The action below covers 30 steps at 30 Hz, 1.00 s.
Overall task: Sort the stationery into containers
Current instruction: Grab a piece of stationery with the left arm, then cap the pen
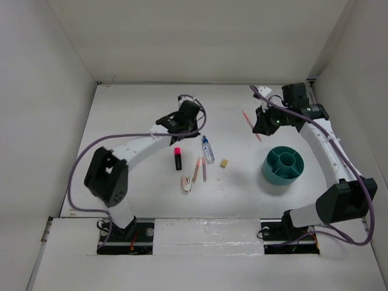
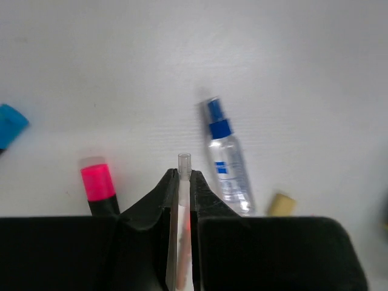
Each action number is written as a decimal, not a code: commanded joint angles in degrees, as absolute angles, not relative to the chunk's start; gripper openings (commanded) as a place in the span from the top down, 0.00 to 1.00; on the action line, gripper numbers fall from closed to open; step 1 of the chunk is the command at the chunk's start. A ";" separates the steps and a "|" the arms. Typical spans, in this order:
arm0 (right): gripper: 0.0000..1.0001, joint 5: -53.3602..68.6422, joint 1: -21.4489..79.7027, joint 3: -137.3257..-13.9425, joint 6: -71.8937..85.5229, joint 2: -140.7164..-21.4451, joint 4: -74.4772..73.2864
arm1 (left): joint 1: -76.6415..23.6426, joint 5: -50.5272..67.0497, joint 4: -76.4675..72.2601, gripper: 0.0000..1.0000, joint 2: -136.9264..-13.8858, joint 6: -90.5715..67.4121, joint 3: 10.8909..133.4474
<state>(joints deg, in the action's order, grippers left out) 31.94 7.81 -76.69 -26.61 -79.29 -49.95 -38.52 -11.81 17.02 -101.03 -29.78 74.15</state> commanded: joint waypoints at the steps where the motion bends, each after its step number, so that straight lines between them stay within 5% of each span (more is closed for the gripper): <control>1: 1.00 31.29 9.14 -86.28 -25.32 -81.29 -50.62 | -37.54 -12.48 16.08 1.00 -86.07 -34.09 80.76; 6: 1.00 39.01 11.50 -100.34 -19.26 -87.61 -52.55 | -35.42 -16.17 14.51 1.00 -73.58 -38.75 84.02; 14: 1.00 53.51 18.72 -97.30 -19.60 -92.55 -53.17 | -34.89 -9.68 -6.57 1.00 -58.55 -34.80 69.54; 30: 1.00 66.53 24.08 -93.78 -34.27 -91.23 -60.82 | -34.89 8.96 -24.16 1.00 -57.04 -32.34 55.38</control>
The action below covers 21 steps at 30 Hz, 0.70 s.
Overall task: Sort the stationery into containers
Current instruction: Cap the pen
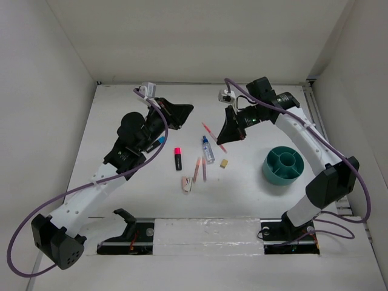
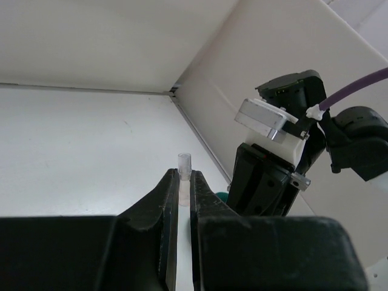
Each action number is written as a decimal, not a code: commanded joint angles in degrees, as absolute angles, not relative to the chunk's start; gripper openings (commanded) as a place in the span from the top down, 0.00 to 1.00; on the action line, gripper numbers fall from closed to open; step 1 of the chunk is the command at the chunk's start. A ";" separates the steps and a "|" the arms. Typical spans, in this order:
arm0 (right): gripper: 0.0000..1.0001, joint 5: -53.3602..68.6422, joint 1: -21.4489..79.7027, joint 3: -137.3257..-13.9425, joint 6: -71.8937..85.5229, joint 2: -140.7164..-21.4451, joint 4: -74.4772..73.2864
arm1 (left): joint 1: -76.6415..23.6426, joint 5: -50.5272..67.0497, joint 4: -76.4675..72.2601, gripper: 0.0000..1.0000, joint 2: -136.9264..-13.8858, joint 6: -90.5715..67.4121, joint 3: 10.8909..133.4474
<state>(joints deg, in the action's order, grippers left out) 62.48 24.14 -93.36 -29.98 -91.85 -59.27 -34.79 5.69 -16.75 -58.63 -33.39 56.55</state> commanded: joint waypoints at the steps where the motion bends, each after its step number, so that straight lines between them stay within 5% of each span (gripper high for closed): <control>1: 1.00 66.53 24.08 -93.78 -34.89 -91.93 -60.82 | -34.89 8.96 -24.17 1.00 -57.04 -32.34 55.37; 21: 1.00 78.83 27.34 -96.23 -49.66 -97.82 -70.66 | -34.89 8.96 -38.32 1.00 -53.88 -42.36 44.65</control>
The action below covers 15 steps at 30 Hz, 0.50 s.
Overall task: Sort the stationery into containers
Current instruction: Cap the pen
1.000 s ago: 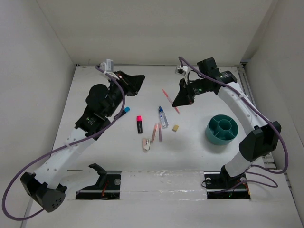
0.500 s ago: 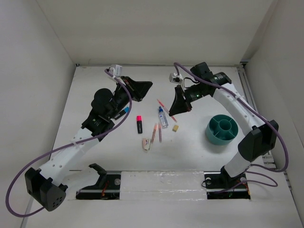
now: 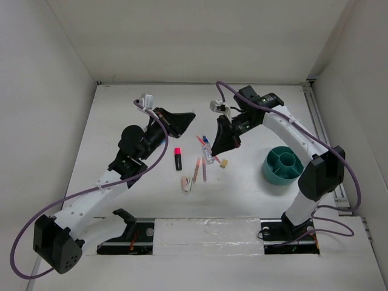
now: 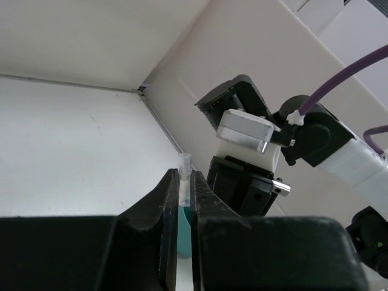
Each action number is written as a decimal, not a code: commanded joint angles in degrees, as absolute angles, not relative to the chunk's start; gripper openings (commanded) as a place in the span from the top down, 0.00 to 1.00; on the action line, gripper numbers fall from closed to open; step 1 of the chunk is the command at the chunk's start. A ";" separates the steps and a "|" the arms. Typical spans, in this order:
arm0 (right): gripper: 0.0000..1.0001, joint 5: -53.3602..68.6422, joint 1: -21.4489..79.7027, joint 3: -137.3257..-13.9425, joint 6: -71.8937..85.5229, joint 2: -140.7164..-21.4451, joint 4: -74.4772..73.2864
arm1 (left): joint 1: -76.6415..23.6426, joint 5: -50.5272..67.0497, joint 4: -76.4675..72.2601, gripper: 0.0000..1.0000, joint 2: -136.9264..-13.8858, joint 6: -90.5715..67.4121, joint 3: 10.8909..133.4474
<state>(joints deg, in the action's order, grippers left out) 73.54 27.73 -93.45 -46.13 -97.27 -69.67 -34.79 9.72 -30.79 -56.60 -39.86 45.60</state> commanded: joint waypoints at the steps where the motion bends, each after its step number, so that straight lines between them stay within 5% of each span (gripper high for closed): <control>1: 1.00 79.36 27.33 -96.24 -49.66 -98.43 -70.66 | -34.89 8.96 -38.32 1.00 -53.88 -42.36 44.65; 15: 1.00 83.50 25.66 -108.45 -50.71 -108.80 -79.28 | -34.89 2.38 -42.18 1.00 -52.13 -42.89 41.05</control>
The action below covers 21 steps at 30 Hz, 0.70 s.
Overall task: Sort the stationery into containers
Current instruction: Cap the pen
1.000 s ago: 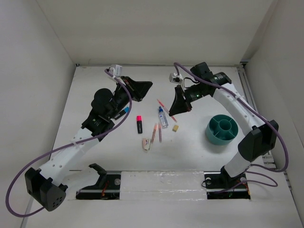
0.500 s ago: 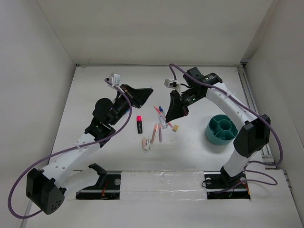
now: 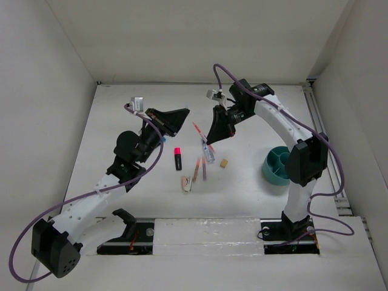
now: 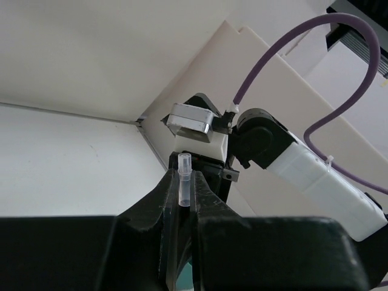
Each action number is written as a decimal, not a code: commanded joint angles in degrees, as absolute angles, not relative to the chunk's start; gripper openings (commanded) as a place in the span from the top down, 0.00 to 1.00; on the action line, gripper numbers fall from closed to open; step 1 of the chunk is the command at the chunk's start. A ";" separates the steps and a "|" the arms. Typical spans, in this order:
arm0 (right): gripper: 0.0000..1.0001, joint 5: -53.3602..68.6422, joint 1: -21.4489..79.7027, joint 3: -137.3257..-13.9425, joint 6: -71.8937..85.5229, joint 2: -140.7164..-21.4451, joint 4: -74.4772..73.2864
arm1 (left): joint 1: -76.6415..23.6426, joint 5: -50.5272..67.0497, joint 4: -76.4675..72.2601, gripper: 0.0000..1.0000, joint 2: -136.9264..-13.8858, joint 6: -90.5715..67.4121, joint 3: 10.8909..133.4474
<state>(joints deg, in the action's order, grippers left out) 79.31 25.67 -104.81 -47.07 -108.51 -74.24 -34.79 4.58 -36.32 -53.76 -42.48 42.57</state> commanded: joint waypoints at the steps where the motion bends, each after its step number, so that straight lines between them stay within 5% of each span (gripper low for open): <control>1: 1.00 84.19 25.66 -109.07 -50.19 -109.42 -79.28 | -34.89 1.07 -42.80 1.00 -51.60 -42.89 40.35; 21: 1.00 89.03 25.66 -113.55 -42.20 -110.65 -76.03 | -37.44 -5.98 -56.42 1.00 -54.31 -38.67 36.56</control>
